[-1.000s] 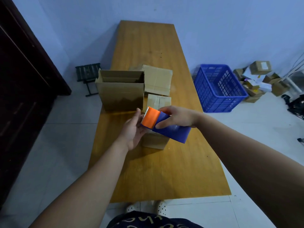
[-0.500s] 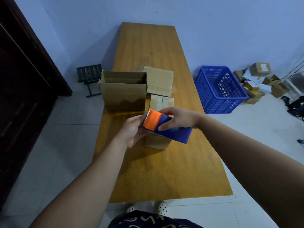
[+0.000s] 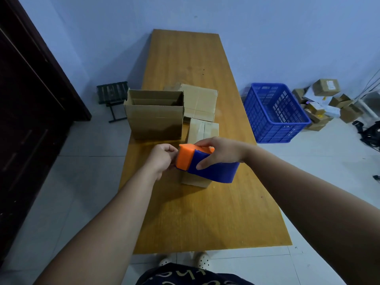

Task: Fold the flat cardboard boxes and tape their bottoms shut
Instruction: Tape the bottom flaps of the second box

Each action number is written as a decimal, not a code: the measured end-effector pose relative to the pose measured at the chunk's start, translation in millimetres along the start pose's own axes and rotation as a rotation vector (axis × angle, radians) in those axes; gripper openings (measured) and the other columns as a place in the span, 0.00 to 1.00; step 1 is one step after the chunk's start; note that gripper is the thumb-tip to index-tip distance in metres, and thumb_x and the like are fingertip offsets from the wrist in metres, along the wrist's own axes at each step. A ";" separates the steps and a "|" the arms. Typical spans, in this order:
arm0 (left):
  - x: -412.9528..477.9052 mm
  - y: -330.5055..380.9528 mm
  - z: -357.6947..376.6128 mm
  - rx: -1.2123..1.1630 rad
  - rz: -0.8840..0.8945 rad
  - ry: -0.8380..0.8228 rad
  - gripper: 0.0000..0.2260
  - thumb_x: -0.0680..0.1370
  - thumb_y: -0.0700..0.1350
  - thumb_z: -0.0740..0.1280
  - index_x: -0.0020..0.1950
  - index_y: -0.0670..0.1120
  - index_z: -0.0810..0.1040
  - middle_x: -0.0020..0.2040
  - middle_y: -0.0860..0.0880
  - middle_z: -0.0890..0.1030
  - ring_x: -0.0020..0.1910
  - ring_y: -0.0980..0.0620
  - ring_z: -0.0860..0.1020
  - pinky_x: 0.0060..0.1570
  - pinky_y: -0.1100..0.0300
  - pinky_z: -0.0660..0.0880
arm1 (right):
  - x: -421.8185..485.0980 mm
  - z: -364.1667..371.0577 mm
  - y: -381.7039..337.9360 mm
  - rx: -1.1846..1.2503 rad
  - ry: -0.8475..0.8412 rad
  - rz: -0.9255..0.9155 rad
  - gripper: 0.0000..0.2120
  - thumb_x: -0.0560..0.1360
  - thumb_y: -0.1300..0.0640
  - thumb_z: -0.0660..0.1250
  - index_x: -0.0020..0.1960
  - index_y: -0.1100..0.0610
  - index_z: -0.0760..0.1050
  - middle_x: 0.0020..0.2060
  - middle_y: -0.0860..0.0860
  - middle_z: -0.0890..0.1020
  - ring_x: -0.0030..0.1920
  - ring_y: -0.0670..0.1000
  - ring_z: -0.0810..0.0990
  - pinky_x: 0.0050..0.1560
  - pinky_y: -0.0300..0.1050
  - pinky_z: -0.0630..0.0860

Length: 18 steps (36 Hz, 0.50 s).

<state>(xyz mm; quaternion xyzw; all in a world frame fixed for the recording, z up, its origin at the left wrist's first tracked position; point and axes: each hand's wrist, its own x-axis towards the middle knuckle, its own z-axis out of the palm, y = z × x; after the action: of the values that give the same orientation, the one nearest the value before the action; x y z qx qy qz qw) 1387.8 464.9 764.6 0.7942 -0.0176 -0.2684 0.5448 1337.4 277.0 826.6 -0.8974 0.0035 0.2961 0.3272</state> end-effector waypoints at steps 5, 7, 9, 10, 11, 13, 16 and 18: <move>3.6 -6.2 0.0 0.088 0.067 0.041 0.06 0.81 0.44 0.62 0.45 0.47 0.75 0.43 0.47 0.78 0.43 0.49 0.77 0.38 0.60 0.72 | 3.5 5.0 -0.5 -0.009 -0.007 -0.011 0.28 0.73 0.46 0.71 0.71 0.46 0.66 0.61 0.47 0.75 0.57 0.52 0.76 0.56 0.50 0.76; 2.8 -9.5 1.7 0.096 0.080 0.046 0.06 0.81 0.44 0.61 0.46 0.46 0.76 0.43 0.47 0.79 0.44 0.50 0.78 0.38 0.60 0.71 | 3.7 4.7 0.3 -0.003 -0.017 -0.016 0.28 0.73 0.46 0.71 0.71 0.45 0.67 0.61 0.47 0.76 0.57 0.52 0.76 0.57 0.51 0.77; 3.0 -13.2 4.4 0.106 0.088 0.057 0.07 0.81 0.45 0.61 0.47 0.46 0.76 0.44 0.47 0.79 0.44 0.49 0.78 0.39 0.60 0.71 | 4.4 4.5 0.4 -0.007 -0.023 -0.023 0.28 0.73 0.45 0.71 0.71 0.45 0.67 0.60 0.47 0.76 0.57 0.52 0.76 0.57 0.53 0.77; 3.1 -14.5 5.8 0.113 0.091 0.066 0.07 0.82 0.45 0.61 0.47 0.46 0.75 0.44 0.47 0.79 0.45 0.50 0.78 0.39 0.60 0.71 | 5.1 4.7 0.6 -0.014 -0.023 -0.026 0.28 0.73 0.45 0.71 0.71 0.45 0.67 0.60 0.47 0.76 0.57 0.52 0.76 0.57 0.53 0.77; 2.8 -14.8 7.0 0.115 0.091 0.073 0.07 0.82 0.45 0.60 0.47 0.46 0.75 0.44 0.47 0.79 0.44 0.50 0.77 0.38 0.60 0.71 | 4.9 4.6 0.3 -0.021 -0.024 -0.030 0.28 0.73 0.45 0.71 0.70 0.45 0.67 0.60 0.47 0.76 0.57 0.52 0.76 0.57 0.53 0.77; 4.1 -14.8 8.1 0.087 0.082 0.072 0.07 0.81 0.46 0.61 0.48 0.46 0.75 0.45 0.47 0.79 0.45 0.50 0.77 0.39 0.60 0.71 | 4.4 3.5 1.2 -0.011 -0.032 -0.039 0.27 0.73 0.45 0.71 0.69 0.45 0.68 0.59 0.47 0.77 0.56 0.52 0.76 0.57 0.53 0.77; 5.6 -15.0 2.8 0.028 0.074 0.016 0.07 0.80 0.48 0.64 0.47 0.45 0.76 0.44 0.47 0.79 0.45 0.48 0.77 0.40 0.58 0.72 | 0.2 -0.5 1.6 0.044 -0.078 -0.076 0.23 0.74 0.47 0.71 0.68 0.44 0.70 0.59 0.45 0.78 0.57 0.50 0.77 0.58 0.51 0.76; 5.1 -16.5 -2.2 -0.015 0.102 -0.050 0.08 0.79 0.48 0.65 0.47 0.43 0.75 0.42 0.46 0.78 0.43 0.48 0.77 0.40 0.58 0.73 | -2.4 -2.8 -1.1 0.059 -0.110 -0.095 0.24 0.73 0.47 0.71 0.67 0.44 0.71 0.60 0.44 0.77 0.58 0.49 0.76 0.58 0.49 0.74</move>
<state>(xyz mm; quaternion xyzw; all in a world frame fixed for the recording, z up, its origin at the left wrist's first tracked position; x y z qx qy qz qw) 1388.8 471.9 748.7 0.7812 -0.0694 -0.2601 0.5632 1337.1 275.7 830.3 -0.8689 -0.0481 0.3288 0.3669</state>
